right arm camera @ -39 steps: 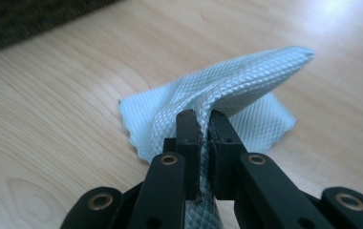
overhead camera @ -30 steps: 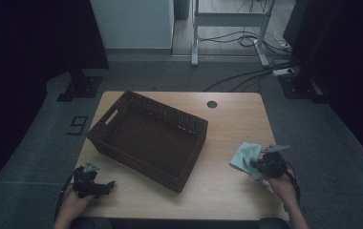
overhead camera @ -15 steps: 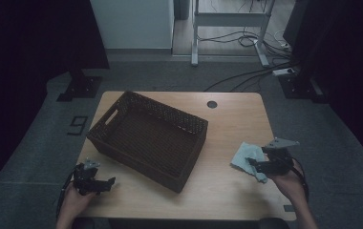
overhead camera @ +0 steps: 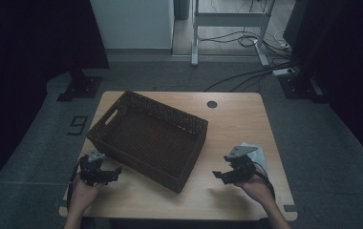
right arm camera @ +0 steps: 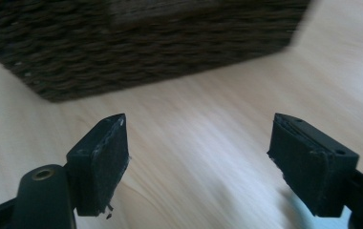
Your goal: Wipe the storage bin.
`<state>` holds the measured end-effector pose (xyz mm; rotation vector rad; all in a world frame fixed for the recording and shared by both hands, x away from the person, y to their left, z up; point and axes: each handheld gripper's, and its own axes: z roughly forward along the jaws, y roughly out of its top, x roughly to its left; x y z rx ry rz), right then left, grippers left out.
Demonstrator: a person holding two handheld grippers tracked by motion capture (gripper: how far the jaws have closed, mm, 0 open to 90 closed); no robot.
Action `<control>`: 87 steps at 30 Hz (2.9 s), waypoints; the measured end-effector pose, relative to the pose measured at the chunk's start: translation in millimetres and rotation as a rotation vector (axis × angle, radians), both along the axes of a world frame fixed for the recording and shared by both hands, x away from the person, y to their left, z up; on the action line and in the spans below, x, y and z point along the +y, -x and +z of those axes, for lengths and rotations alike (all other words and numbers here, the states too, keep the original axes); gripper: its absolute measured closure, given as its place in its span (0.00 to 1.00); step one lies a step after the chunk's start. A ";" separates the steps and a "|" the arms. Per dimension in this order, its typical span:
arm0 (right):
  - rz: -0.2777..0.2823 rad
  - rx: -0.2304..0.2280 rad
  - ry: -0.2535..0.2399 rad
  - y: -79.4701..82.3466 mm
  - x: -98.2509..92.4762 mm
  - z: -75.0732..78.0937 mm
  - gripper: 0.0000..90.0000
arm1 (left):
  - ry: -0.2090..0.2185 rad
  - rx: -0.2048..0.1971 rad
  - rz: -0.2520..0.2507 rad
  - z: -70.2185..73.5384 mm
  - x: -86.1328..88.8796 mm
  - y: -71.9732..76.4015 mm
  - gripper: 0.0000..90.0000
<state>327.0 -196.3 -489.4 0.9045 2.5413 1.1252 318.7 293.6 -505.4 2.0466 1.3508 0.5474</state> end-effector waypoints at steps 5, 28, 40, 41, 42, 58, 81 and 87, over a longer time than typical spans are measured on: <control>0.082 0.012 -0.017 0.0 29.9 -2.6 0.23 | -0.020 -0.016 -0.004 3.5 -6.8 -9.2 0.00; 0.250 0.008 -0.035 9.6 94.7 -9.6 0.23 | -0.031 -0.013 0.026 1.3 -5.8 -24.9 0.00; 0.266 -0.019 -0.081 3.0 90.7 -2.1 0.31 | -0.015 0.013 -0.037 -1.3 -20.4 -18.8 0.00; 0.302 -0.013 -0.087 3.8 95.5 -2.0 0.30 | -0.035 0.013 -0.042 -1.8 -25.2 -19.4 0.00; 0.301 -0.028 -0.082 5.1 98.3 -1.9 0.29 | -0.037 0.013 -0.045 -2.4 -27.0 -19.8 0.00; 0.371 0.038 -0.108 16.4 106.6 -0.1 0.32 | -0.022 0.000 -0.011 -5.9 -25.2 -27.5 0.02; 0.180 0.016 -0.009 8.6 50.7 -6.7 0.24 | -0.017 0.021 -0.083 -2.0 -29.2 -1.4 0.00; 0.046 -0.009 -0.034 -12.0 18.1 -4.4 0.21 | -0.006 0.017 -0.086 2.0 -27.0 8.3 0.00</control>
